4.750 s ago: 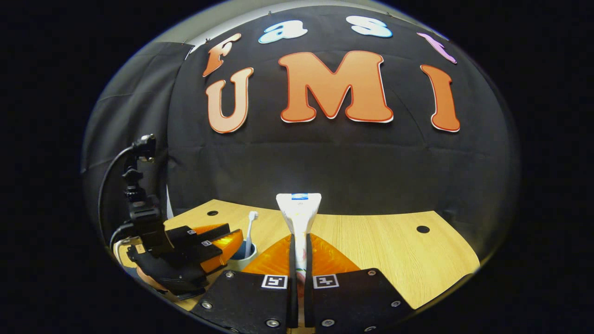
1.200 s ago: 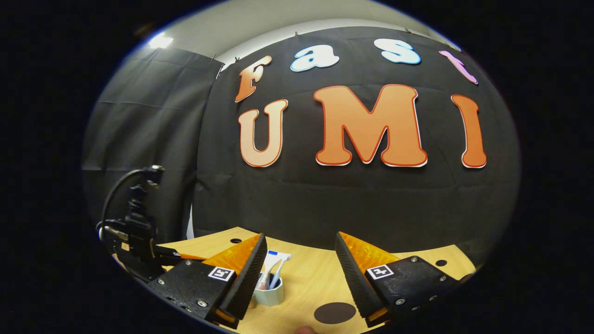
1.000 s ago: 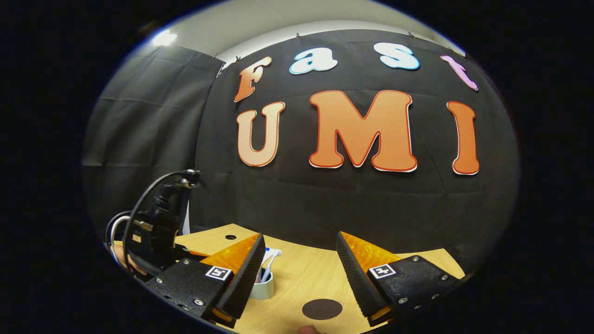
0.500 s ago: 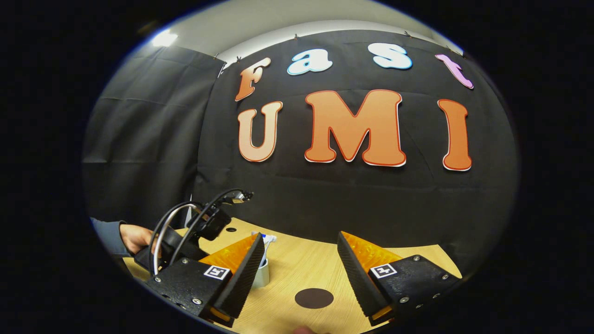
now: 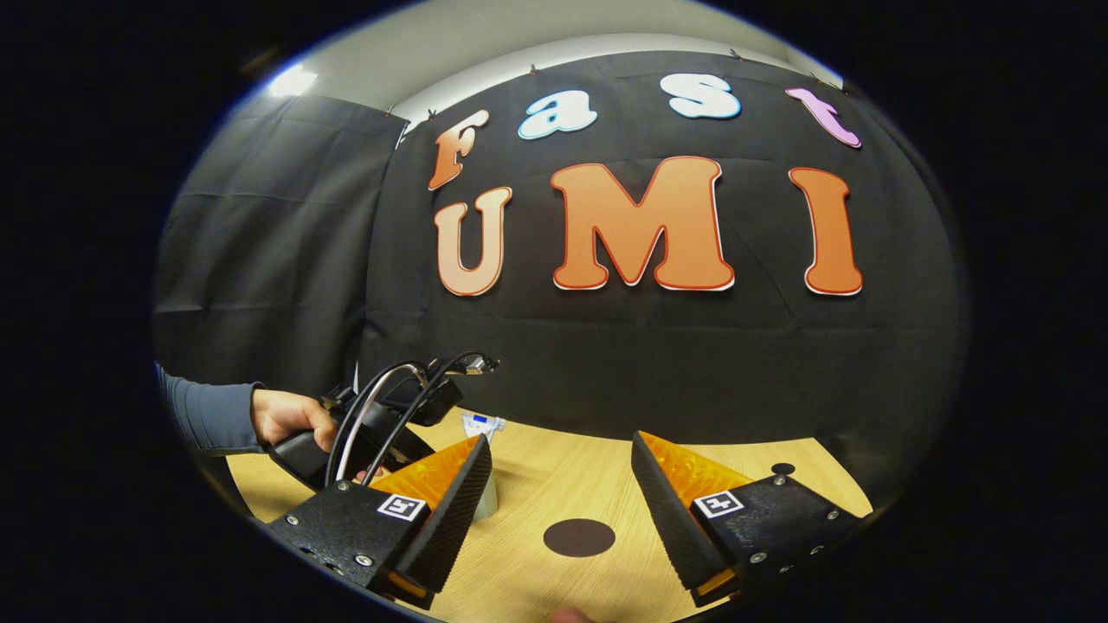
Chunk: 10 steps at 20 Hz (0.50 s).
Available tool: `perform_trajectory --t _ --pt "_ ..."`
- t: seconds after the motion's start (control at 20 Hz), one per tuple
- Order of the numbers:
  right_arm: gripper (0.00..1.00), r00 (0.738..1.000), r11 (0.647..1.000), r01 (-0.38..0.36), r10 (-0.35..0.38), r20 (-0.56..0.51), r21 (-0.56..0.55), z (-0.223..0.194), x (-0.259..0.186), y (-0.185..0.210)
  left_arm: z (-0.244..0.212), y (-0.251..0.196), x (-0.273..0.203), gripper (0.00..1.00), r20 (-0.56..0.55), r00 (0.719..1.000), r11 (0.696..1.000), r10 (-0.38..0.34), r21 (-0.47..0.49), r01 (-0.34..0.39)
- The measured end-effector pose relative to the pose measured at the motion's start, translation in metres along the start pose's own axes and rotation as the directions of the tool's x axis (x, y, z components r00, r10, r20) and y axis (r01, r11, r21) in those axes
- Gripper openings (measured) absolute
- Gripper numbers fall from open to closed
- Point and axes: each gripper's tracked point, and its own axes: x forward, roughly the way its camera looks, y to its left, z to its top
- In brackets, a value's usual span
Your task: Put the toothbrush and toothpaste on the desktop into the cup, then pick up the cup and place it on the coaster on the desktop.
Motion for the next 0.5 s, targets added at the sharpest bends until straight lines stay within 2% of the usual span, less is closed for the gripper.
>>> perform_trajectory --t 0.15,0.35,0.45,0.5 --pt "0.97 0.999 0.998 -0.031 0.030 0.009 0.063 -0.002 -0.007 0.001 -0.007 -0.010 0.010 0.75 -0.039 0.999 1.000 -0.021 -0.017 0.020" --pt "0.97 1.000 0.996 0.000 -0.001 0.014 0.088 -0.006 -0.012 -0.014 -0.007 0.006 0.011 0.35 -0.028 0.999 0.999 0.032 -0.020 -0.032" --pt "1.00 1.000 0.993 -0.004 0.003 0.008 0.115 -0.010 -0.016 -0.016 -0.001 0.006 0.008 0.31 -0.010 0.998 0.998 0.058 0.005 -0.058" --pt "0.97 1.000 0.991 -0.005 0.004 0.007 0.131 -0.012 -0.017 -0.017 0.003 0.008 0.010 0.28 -0.002 0.998 0.998 0.069 0.014 -0.069"
